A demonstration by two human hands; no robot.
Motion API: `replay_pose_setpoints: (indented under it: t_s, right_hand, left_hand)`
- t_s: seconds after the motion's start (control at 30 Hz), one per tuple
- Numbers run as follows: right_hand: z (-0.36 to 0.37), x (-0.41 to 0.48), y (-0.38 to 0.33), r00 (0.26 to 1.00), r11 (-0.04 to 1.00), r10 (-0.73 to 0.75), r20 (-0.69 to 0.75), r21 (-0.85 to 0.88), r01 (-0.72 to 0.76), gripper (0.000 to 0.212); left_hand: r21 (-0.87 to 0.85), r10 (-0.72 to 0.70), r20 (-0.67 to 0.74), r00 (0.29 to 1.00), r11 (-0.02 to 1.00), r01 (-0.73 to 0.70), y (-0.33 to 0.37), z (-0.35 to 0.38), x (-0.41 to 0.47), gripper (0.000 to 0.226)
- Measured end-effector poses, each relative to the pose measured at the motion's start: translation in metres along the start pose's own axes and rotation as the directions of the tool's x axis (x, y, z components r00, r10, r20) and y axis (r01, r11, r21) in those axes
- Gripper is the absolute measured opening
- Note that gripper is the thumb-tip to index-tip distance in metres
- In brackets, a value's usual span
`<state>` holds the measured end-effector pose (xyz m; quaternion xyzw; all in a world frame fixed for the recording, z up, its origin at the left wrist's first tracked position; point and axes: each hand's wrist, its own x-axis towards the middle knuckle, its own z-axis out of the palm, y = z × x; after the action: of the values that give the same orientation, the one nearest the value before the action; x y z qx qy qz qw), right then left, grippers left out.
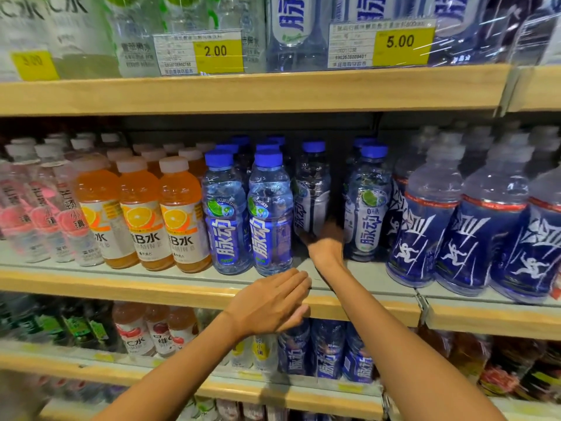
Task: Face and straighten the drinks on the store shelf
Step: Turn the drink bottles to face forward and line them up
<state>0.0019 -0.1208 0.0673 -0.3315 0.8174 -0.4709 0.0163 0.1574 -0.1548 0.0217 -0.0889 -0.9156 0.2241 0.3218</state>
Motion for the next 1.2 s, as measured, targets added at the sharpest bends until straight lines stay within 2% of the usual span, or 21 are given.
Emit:
replay_pose_setpoints:
  t_s: [0.1,0.13,0.3,0.4,0.47,0.57,0.63,0.77,0.87,0.93,0.97,1.0,1.03,1.07,1.1,1.13,1.2]
  right_hand:
    - [-0.013,-0.031,0.005,0.996,0.997,-0.050,-0.077,0.057,0.054,0.041]
    - [-0.017,-0.040,0.006,0.996,0.998,-0.049,-0.079,0.040,0.052,0.041]
    - [-0.037,-0.067,0.017,0.994,0.998,-0.056,-0.098,-0.040,0.052,0.069]
    - [-0.047,-0.076,0.022,0.991,0.998,-0.052,-0.125,0.021,0.055,0.079]
    - [-0.051,-0.074,0.021,0.995,0.992,-0.042,-0.091,0.119,0.053,0.082]
    - [-0.050,-0.069,0.016,1.000,0.967,0.003,0.006,0.254,-0.004,0.073]
    - [-0.049,-0.068,0.015,1.000,0.958,0.002,-0.005,0.287,0.000,0.061]
    - [-0.055,-0.072,0.018,0.996,0.944,-0.061,-0.058,0.320,0.077,0.058]
    - [-0.065,-0.084,0.021,0.993,0.925,-0.095,-0.065,0.362,0.112,0.058]
    - [-0.074,-0.094,0.019,0.995,0.917,-0.092,-0.049,0.385,0.104,0.056]
    - [-0.077,-0.099,0.017,0.993,0.905,-0.109,-0.044,0.408,0.117,0.054]
    - [-0.080,-0.104,0.014,0.990,0.890,-0.139,-0.037,0.434,0.141,0.051]
    - [-0.082,-0.109,0.011,0.985,0.874,-0.171,-0.023,0.458,0.162,0.050]
    - [-0.083,-0.114,0.007,0.981,0.861,-0.196,-0.005,0.478,0.174,0.051]
    - [-0.083,-0.119,0.004,0.978,0.853,-0.210,0.011,0.491,0.178,0.054]
    - [-0.082,-0.125,0.001,0.976,0.849,-0.216,0.023,0.498,0.176,0.057]
    - [-0.079,-0.135,-0.004,0.975,0.852,-0.219,0.044,0.495,0.169,0.060]
  left_hand:
    - [0.001,-0.001,0.002,1.000,1.000,0.001,0.001,0.000,0.001,0.044]
    - [0.000,-0.002,-0.001,1.000,1.000,0.002,0.001,0.001,0.001,0.043]
    - [-0.003,-0.011,-0.007,1.000,1.000,0.011,0.002,0.000,0.000,0.039]
    - [-0.028,-0.023,0.013,1.000,0.999,0.023,0.003,-0.003,0.001,0.036]
    - [-0.035,-0.048,0.014,0.999,0.998,0.048,0.004,-0.005,0.002,0.035]
    - [-0.055,-0.088,0.004,0.996,0.995,0.088,0.008,-0.008,0.002,0.035]
    - [-0.077,-0.106,0.009,0.994,0.991,0.106,0.010,-0.010,0.002,0.036]
    - [-0.140,-0.168,0.114,0.979,0.973,0.183,0.011,-0.021,0.003,0.039]
    - [-0.240,-0.295,0.164,0.941,0.914,0.328,0.014,-0.032,0.005,0.035]
    - [-0.383,-0.478,0.148,0.866,0.779,0.496,0.016,-0.040,0.009,0.022]
    - [-0.485,-0.597,0.133,0.791,0.657,0.577,0.017,-0.046,0.014,0.018]
    - [-0.607,-0.708,0.141,0.692,0.491,0.626,0.017,-0.054,0.022,0.017]
    - [-0.738,-0.781,0.191,0.595,0.286,0.611,0.017,-0.064,0.033,0.019]
    - [-0.841,-0.799,0.276,0.534,0.069,0.537,0.017,-0.076,0.045,0.023]
    - [-0.888,-0.784,0.351,0.512,-0.107,0.447,0.016,-0.087,0.057,0.028]
    - [-0.900,-0.766,0.391,0.511,-0.203,0.386,0.014,-0.096,0.067,0.031]
    - [-0.904,-0.758,0.395,0.519,-0.219,0.368,0.014,-0.112,0.084,0.038]
